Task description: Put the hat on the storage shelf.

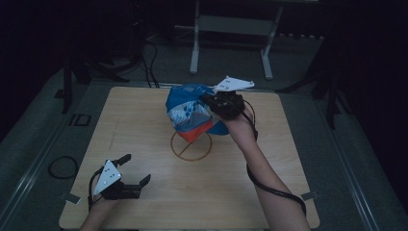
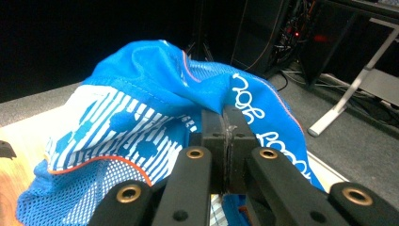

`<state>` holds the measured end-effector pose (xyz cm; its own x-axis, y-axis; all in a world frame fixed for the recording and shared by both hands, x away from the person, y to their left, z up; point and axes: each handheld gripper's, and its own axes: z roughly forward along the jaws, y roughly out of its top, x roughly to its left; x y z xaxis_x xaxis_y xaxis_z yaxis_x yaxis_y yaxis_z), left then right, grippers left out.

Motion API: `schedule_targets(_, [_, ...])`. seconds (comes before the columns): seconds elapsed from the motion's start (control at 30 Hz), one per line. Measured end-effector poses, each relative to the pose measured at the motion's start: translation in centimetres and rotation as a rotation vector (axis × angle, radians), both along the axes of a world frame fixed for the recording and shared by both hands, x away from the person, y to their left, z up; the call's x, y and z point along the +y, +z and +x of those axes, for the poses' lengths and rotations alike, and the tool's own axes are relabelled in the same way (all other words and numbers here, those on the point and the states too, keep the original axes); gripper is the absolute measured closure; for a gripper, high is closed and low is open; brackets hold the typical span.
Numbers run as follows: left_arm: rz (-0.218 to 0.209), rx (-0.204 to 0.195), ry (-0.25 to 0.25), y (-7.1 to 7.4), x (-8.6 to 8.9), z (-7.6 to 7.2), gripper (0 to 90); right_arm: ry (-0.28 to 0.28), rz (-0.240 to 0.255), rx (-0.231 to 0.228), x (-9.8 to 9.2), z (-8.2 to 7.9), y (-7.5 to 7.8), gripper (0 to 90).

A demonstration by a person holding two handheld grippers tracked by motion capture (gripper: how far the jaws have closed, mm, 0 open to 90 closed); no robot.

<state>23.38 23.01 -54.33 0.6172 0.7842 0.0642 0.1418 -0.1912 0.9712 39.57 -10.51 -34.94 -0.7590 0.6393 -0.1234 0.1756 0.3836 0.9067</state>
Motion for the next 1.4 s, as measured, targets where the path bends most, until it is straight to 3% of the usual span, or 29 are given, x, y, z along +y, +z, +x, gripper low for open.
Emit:
schedule_targets(0.17, [-0.001, 0.002, 0.001, 0.0, 0.0, 0.1, 2.3, 0.004, 0.032, 0.027, -0.4, 0.3, -0.1, 87.1])
schedule_targets(0.27, [0.003, 0.003, -0.007, -0.1, 0.0, 0.1, 2.3, 0.003, 0.048, 0.024, -0.2, 0.5, 0.0, 77.7])
schedule_targets(0.4, [0.002, 0.007, -0.011, -0.1, 0.1, 0.1, 2.4, -0.002, 0.053, 0.022, -0.3, 0.6, 0.0, 73.1])
schedule_targets(0.6, [-0.001, 0.005, -0.014, -0.1, 0.1, 0.0, 2.4, -0.027, 0.040, 0.032, -0.8, 1.0, -0.3, 72.1])
schedule_targets(0.87, [-0.001, 0.011, -0.018, -0.3, 0.0, 0.1, 2.4, -0.029, 0.058, 0.059, -1.4, 1.2, -1.1, 67.7])
schedule_targets(1.37, [-0.009, 0.011, -0.022, -0.3, 0.0, 0.1, 2.4, -0.041, 0.081, 0.045, -3.4, 0.1, -1.2, 54.1])
schedule_targets(1.4, [-0.010, 0.013, -0.023, -0.4, 0.0, 0.1, 2.4, -0.043, 0.104, 0.045, -4.2, -0.2, -1.0, 50.2])
